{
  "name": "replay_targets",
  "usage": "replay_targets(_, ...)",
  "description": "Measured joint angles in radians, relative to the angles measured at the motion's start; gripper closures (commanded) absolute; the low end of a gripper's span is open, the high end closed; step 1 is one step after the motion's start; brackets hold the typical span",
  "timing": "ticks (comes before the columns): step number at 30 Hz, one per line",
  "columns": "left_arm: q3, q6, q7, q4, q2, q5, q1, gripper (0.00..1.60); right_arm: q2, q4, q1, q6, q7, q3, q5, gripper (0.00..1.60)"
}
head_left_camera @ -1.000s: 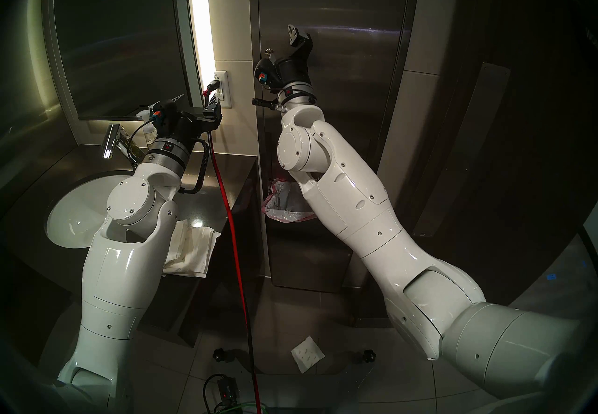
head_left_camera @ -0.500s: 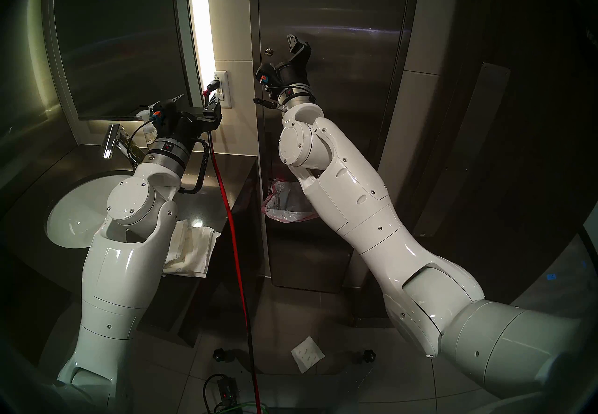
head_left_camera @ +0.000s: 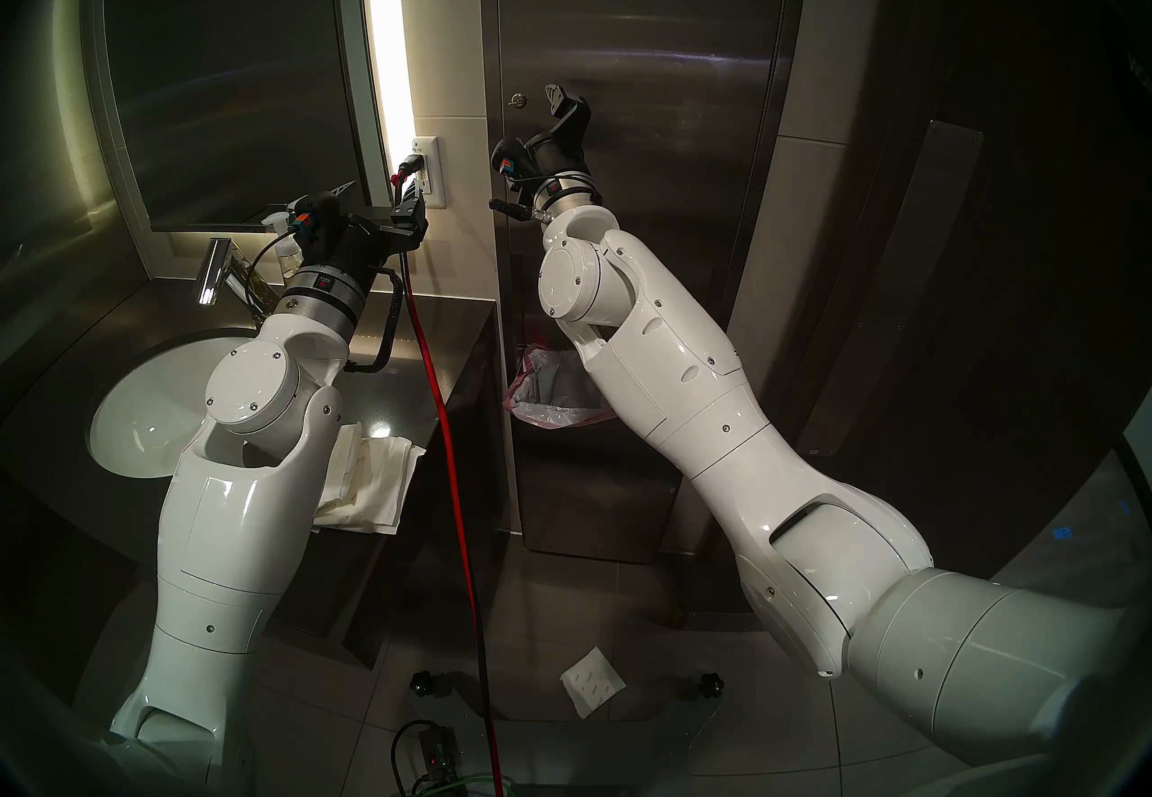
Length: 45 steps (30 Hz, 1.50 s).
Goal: Twist key and open towel dispenser
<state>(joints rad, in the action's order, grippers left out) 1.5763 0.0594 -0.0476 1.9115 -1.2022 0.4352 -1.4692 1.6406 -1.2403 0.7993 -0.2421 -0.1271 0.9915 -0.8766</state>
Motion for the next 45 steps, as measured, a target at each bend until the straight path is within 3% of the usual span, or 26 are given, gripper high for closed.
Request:
replay_targets(18,-0.001,-0.001,-0.001,0.0,0.001,0.0,0.0,0.0,0.009,0.038,-0.029,0.053,-0.008,-0.001,-0.007,0.0)
replay_targets(45,-0.002,-0.001,-0.002,0.0,0.003,0.002,0.0,0.0,0.049,0.189,-0.096,0.124,-0.048,0.022,-0.009,0.0)
